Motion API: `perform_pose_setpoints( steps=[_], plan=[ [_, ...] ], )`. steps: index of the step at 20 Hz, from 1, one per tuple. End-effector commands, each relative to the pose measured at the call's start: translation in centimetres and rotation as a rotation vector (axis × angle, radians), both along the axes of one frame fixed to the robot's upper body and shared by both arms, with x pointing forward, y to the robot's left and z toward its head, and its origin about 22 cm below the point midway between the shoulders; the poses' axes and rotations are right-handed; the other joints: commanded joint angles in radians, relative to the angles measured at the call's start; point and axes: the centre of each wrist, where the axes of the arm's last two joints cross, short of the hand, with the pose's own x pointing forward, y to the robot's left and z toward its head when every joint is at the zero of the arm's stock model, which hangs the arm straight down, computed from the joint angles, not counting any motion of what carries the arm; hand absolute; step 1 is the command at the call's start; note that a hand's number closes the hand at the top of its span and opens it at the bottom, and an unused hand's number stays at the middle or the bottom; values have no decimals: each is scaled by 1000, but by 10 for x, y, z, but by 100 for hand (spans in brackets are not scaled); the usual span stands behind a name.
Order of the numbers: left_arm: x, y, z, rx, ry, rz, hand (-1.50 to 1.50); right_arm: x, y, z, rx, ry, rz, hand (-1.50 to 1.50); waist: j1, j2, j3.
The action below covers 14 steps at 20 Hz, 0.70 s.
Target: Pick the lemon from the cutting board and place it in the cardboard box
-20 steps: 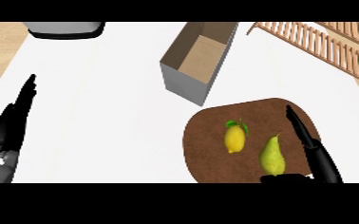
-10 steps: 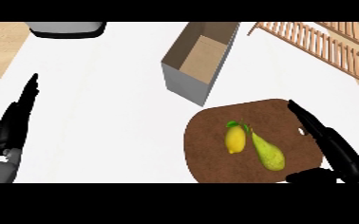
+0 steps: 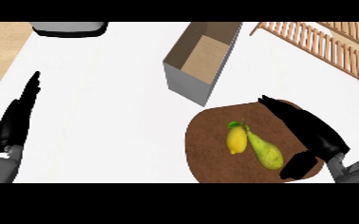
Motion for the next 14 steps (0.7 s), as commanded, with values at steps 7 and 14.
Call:
perform_pose_setpoints(
  steps=[7,14],
  plan=[
    [9,-4,2,-4,22,14,0,29,51,-11,-150,127,14,-150,-13,-1,2],
    [4,-20,3,-11,-9,5,0,28,62,-15,-155,131,29,-150,-14,-2,2]
  ],
)
